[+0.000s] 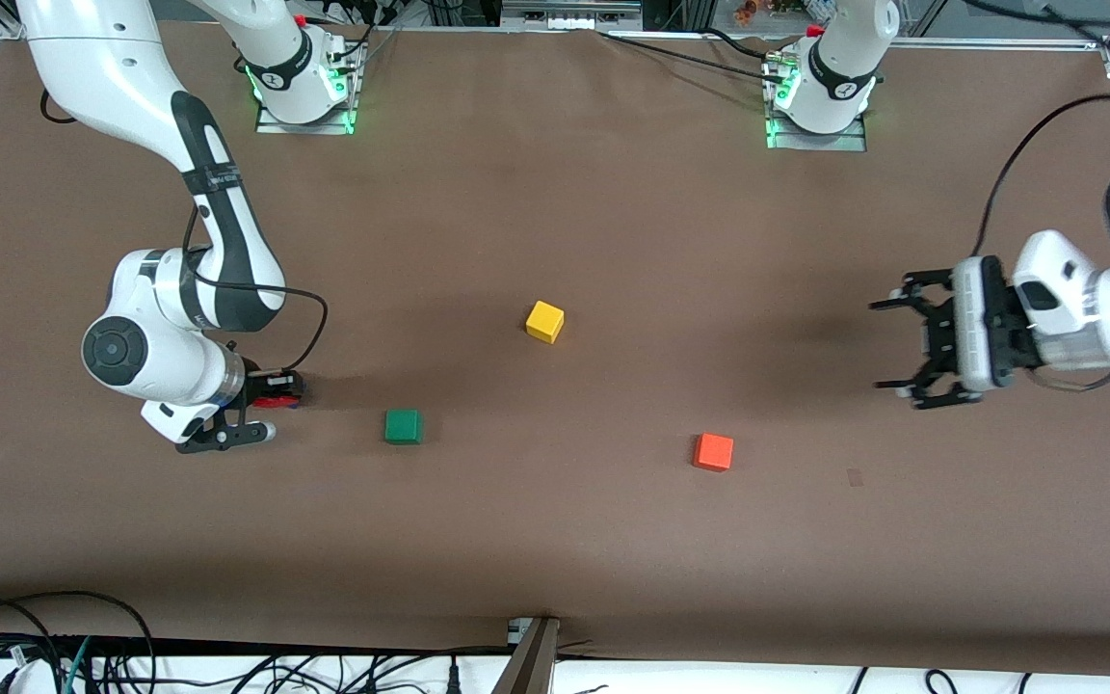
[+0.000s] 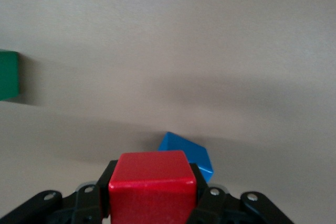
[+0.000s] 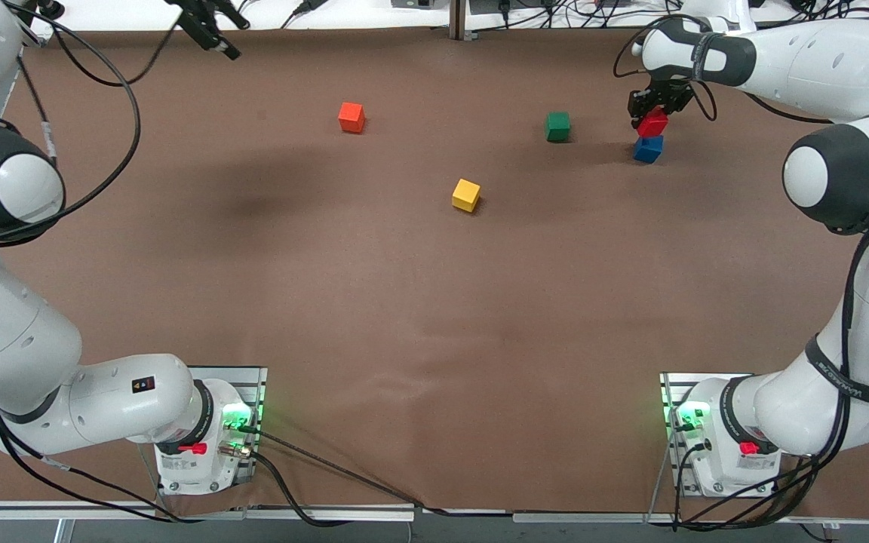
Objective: Pass red block to right arm, stack on blue
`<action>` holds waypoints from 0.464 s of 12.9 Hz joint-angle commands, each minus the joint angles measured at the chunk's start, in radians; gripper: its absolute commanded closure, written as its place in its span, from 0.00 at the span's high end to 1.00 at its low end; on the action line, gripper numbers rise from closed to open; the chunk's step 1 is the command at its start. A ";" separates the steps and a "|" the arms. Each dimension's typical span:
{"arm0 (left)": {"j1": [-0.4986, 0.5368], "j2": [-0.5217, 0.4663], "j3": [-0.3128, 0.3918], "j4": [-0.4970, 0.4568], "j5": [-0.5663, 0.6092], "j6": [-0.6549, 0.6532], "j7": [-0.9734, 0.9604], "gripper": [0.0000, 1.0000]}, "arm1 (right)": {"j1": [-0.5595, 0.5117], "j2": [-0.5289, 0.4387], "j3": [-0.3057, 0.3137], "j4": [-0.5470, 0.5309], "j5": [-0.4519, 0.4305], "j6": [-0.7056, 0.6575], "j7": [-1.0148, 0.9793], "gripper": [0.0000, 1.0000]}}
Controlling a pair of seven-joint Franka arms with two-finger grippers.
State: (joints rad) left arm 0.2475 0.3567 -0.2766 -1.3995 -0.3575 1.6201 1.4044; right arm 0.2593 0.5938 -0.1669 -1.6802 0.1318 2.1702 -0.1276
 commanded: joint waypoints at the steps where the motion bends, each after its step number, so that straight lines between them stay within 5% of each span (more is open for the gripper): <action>1: 0.004 -0.091 -0.003 -0.012 0.148 -0.046 -0.198 1.00 | 0.000 -0.008 -0.003 -0.013 -0.020 0.002 -0.013 0.02; 6: -0.002 -0.185 -0.019 -0.016 0.368 -0.138 -0.447 1.00 | 0.006 -0.011 -0.023 -0.041 -0.026 -0.001 -0.015 0.02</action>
State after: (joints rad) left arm 0.2497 0.2162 -0.2857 -1.3992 -0.0674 1.5208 1.0491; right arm 0.2603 0.5955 -0.1846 -1.7086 0.1204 2.1697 -0.1314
